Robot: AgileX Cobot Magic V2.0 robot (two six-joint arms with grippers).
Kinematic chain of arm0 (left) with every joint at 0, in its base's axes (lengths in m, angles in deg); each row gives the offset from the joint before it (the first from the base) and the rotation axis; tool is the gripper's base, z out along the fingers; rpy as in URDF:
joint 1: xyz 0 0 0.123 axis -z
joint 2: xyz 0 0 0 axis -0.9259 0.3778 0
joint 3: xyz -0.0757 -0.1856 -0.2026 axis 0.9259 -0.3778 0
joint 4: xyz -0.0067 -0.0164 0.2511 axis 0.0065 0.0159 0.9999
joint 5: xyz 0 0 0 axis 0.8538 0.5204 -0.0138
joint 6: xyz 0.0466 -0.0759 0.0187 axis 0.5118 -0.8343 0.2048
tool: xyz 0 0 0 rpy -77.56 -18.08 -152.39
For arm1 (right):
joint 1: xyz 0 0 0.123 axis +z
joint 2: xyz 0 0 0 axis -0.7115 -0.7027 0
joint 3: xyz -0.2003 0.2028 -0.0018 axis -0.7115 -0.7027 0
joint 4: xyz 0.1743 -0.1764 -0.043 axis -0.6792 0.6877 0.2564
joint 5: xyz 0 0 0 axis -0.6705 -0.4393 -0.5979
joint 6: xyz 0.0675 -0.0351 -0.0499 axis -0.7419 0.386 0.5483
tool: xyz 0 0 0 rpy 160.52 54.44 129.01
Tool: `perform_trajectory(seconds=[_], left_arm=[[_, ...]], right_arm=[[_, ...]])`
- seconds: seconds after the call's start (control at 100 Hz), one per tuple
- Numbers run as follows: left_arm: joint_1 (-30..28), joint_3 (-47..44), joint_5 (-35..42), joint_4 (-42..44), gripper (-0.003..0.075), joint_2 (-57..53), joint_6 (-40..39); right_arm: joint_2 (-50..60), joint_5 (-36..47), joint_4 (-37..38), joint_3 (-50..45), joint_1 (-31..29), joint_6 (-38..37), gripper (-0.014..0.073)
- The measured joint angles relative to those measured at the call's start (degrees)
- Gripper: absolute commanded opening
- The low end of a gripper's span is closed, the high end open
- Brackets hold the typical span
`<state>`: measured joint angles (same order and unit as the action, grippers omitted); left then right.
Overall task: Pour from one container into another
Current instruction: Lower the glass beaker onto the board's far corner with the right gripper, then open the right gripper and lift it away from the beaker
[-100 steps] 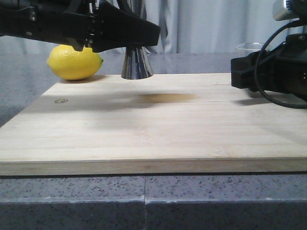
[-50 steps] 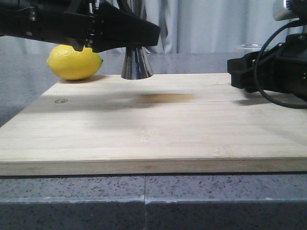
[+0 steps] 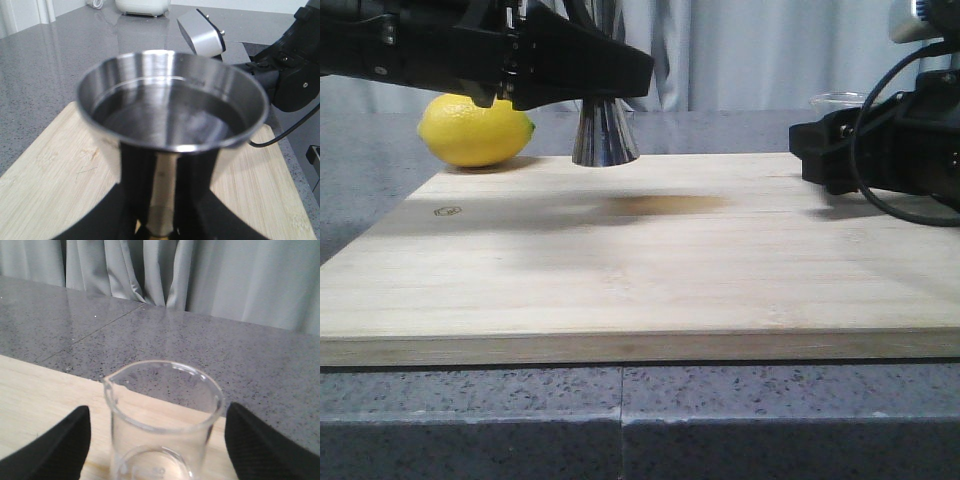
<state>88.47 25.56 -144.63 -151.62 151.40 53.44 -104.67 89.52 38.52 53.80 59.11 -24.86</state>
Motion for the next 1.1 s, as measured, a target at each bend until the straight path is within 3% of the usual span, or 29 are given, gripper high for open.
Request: perform_trajectory(seconds=[0.5,1.1], left_arm=[[0.0,0.0,0.0,0.0,0.006,0.0,0.0],[0.0,0.0,0.2,0.1,0.006,0.0,0.0]], right_arm=[[6.9,-0.6,0.0,-3.5,0.0,0.0,0.0534],[22.8,-16.5,4.1,-4.0,0.0,-3.9,0.0534]])
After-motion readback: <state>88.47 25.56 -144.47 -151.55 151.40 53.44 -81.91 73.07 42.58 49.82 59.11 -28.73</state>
